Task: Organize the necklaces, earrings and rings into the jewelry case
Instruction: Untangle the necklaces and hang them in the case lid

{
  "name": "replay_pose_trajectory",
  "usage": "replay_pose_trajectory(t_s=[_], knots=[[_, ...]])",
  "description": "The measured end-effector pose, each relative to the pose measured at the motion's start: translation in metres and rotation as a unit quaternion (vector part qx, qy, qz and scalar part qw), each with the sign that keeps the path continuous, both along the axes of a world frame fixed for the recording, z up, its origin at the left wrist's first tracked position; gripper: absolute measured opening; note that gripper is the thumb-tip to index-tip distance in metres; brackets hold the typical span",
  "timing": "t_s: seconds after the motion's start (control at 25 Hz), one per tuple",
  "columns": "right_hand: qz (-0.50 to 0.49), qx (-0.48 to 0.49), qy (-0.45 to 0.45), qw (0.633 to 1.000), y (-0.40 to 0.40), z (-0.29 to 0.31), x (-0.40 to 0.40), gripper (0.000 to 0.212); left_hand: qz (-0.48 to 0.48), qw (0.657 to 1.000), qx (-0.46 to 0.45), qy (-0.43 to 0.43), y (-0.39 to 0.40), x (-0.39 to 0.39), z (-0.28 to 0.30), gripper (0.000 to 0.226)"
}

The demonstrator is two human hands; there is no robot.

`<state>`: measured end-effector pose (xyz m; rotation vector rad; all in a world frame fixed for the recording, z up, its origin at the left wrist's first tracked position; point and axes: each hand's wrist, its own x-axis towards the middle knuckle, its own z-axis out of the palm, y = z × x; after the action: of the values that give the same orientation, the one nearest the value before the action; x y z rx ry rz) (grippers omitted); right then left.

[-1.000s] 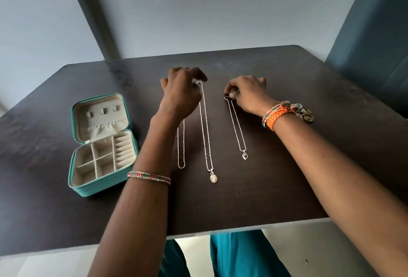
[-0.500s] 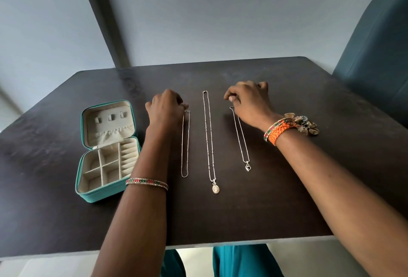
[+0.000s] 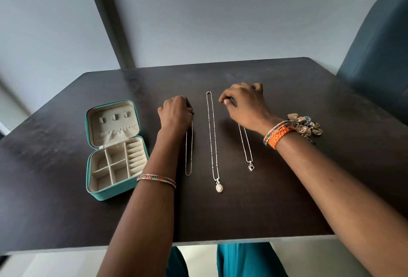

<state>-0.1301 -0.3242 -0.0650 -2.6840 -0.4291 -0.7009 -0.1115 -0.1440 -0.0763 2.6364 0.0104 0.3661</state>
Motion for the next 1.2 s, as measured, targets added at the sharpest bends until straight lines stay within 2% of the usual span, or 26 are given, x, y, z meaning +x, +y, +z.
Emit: replay_pose_trajectory(t_s=[0.24, 0.44, 0.48, 0.56, 0.64, 0.72, 0.76, 0.8, 0.92, 1.08, 1.2], knots=[[0.004, 0.011, 0.008, 1.000, -0.002, 0.002, -0.004, 0.021, 0.008, 0.994, -0.106, 0.014, 0.009, -0.002, -0.003, 0.012], [0.006, 0.009, 0.008, 1.000, -0.003, -0.002, -0.002, 0.021, 0.003, 0.999, -0.026, 0.038, 0.000, 0.000, -0.003, 0.018], [0.015, 0.021, 0.004, 1.000, -0.002, -0.003, -0.001, 0.019, -0.020, 0.998, -0.041, 0.033, -0.003, 0.000, -0.002, 0.013], [0.063, 0.129, 0.018, 0.990, 0.000, -0.002, -0.002, 0.015, -0.105, 0.983, -0.152, 0.010, -0.011, -0.001, 0.004, 0.013], [0.117, 0.299, 0.090, 0.943, 0.007, -0.002, -0.005, 0.018, -0.191, 0.942, -0.275, -0.017, -0.016, -0.008, 0.012, 0.018], [0.157, 0.447, 0.169, 0.864, 0.017, 0.002, -0.008, 0.016, -0.243, 0.903, -0.354, -0.021, -0.019, -0.015, 0.025, 0.012], [0.175, 0.502, 0.204, 0.822, 0.019, 0.005, -0.009, 0.011, -0.251, 0.888, -0.385, -0.013, -0.019, -0.018, 0.031, 0.014], [0.186, 0.528, 0.228, 0.796, 0.021, 0.008, -0.011, 0.008, -0.252, 0.874, -0.415, -0.005, -0.018, -0.020, 0.035, 0.016], [0.198, 0.517, 0.269, 0.788, 0.021, 0.019, -0.021, 0.011, -0.252, 0.841, -0.479, 0.020, -0.013, -0.026, 0.044, 0.017], [0.229, 0.522, 0.345, 0.745, 0.018, 0.027, -0.029, 0.019, -0.236, 0.839, -0.491, 0.012, -0.010, -0.027, 0.048, 0.017], [0.283, 0.520, 0.378, 0.712, 0.019, 0.037, -0.036, 0.011, -0.216, 0.806, -0.551, 0.024, -0.006, -0.025, 0.051, 0.012]])
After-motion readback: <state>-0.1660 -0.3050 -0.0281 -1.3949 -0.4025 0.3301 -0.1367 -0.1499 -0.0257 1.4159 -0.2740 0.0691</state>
